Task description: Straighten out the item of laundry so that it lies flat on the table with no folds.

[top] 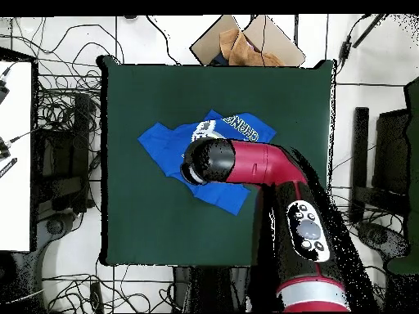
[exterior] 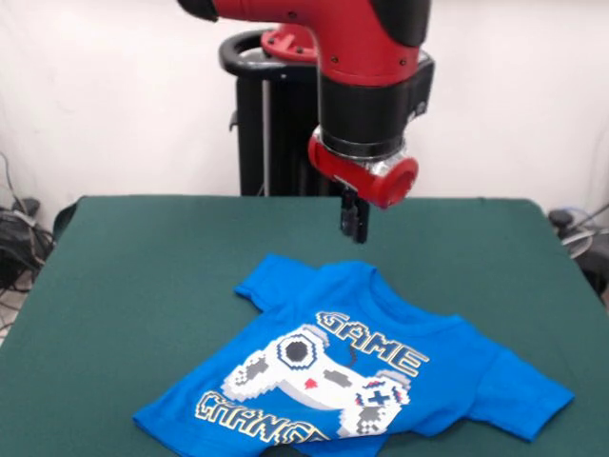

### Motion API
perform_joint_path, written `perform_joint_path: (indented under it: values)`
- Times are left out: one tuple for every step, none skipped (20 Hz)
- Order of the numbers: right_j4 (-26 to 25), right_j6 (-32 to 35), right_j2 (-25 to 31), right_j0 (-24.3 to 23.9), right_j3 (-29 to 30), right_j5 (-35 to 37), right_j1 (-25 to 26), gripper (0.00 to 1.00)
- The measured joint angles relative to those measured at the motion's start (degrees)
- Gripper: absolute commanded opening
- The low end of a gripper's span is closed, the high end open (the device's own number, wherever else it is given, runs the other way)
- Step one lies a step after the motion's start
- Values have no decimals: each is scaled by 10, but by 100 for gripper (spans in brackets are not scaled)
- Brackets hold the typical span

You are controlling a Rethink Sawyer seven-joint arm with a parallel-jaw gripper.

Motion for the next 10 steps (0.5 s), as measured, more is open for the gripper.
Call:
perform_joint_path:
  values:
    - [-10, 0, -2, 3, -1, -3, -1, 0]
    - [-27, 0, -5, 7, -3, -10, -2, 0]
    - [-44, 0, -7, 12, -4, -16, -3, 0]
    - [-58, 0, -10, 16, -5, -22, -4, 0]
    - [-95, 0, -15, 29, -8, -38, -8, 0]
    - [-108, 0, -17, 34, -8, -45, -10, 0]
    - [-117, 0, -17, 37, -8, -50, -10, 0]
    - [-123, 0, -17, 40, -9, -55, -11, 0]
    - [-138, 0, -17, 47, -9, -67, -10, 0]
    - [-142, 0, -17, 49, -10, -72, -9, 0]
